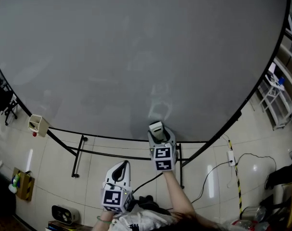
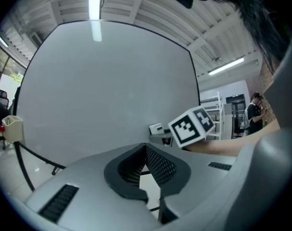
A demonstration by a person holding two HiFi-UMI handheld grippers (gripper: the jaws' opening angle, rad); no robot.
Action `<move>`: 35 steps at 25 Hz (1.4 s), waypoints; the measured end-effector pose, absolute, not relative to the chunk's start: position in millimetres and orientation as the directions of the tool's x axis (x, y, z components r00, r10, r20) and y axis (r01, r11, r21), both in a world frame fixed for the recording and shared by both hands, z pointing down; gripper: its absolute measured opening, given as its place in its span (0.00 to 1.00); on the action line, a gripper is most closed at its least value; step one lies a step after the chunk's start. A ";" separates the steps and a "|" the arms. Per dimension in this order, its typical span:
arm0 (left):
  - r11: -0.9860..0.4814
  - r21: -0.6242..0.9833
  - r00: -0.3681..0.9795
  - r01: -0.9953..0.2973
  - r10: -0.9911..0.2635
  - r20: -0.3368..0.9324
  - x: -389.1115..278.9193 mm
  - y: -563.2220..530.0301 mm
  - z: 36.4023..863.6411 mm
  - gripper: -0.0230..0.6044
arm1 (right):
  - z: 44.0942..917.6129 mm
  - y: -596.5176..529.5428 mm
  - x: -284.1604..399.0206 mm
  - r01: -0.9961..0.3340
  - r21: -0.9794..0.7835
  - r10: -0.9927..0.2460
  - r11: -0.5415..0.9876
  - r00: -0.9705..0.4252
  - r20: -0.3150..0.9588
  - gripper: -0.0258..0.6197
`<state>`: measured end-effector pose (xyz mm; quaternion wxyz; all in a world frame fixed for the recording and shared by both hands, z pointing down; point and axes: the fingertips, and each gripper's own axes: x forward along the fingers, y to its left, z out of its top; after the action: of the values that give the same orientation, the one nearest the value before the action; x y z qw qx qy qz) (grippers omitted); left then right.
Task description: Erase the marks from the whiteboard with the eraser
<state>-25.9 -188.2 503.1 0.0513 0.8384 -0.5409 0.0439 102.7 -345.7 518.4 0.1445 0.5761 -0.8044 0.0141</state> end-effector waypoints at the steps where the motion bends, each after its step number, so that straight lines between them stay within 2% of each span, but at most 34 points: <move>1: -0.396 0.044 0.399 -0.917 -0.907 0.137 -33.7 -183.0 503.9 0.04 | 510.2 -339.9 103.1 -0.935 0.049 -0.916 0.351 -0.332 0.224 0.47; 3: -0.368 0.053 0.372 -0.928 -0.918 0.141 -52.0 -172.4 504.2 0.04 | 493.5 -322.8 100.2 -0.921 -0.103 -0.906 0.376 -0.389 0.164 0.47; 5: -0.339 0.056 0.344 -0.939 -0.929 0.135 -73.8 -160.9 505.5 0.04 | 476.3 -297.4 87.2 -0.899 -0.179 -0.899 0.401 -0.424 0.115 0.47; 8: -0.326 0.067 0.332 -0.943 -0.933 0.138 -103.9 -141.4 507.2 0.04 | 464.0 -249.9 57.2 -0.888 -0.191 -0.892 0.419 -0.441 0.093 0.47; 13: -0.385 0.078 0.391 -0.920 -0.915 0.096 -153.7 -99.0 491.8 0.04 | 474.3 -165.3 -6.7 -0.911 -0.144 -0.909 0.386 -0.402 0.107 0.47; 17: -0.435 0.036 0.436 -0.900 -0.892 0.119 -211.4 -37.6 499.6 0.04 | 495.6 -91.1 -44.4 -0.941 -0.173 -0.942 0.291 -0.313 0.121 0.47; 21: -0.452 0.076 0.459 -0.889 -0.878 0.140 -253.9 -3.2 502.3 0.04 | 506.7 -33.3 -79.4 -0.944 -0.239 -0.951 0.227 -0.268 0.153 0.47; 25: -0.505 0.089 0.512 -0.859 -0.850 0.125 -255.0 18.5 498.4 0.04 | 496.7 9.0 -102.5 -0.949 -0.195 -0.947 0.250 -0.281 0.154 0.47; 35: -0.493 0.058 0.496 -0.868 -0.861 0.111 -249.4 28.0 496.3 0.04 | 504.3 28.2 -106.7 -0.959 -0.184 -0.956 0.214 -0.245 0.163 0.47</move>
<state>-249.4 28.0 496.3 0.0530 0.8633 -0.5007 0.0333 -106.7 28.2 504.3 0.0073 0.6145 -0.7791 0.1236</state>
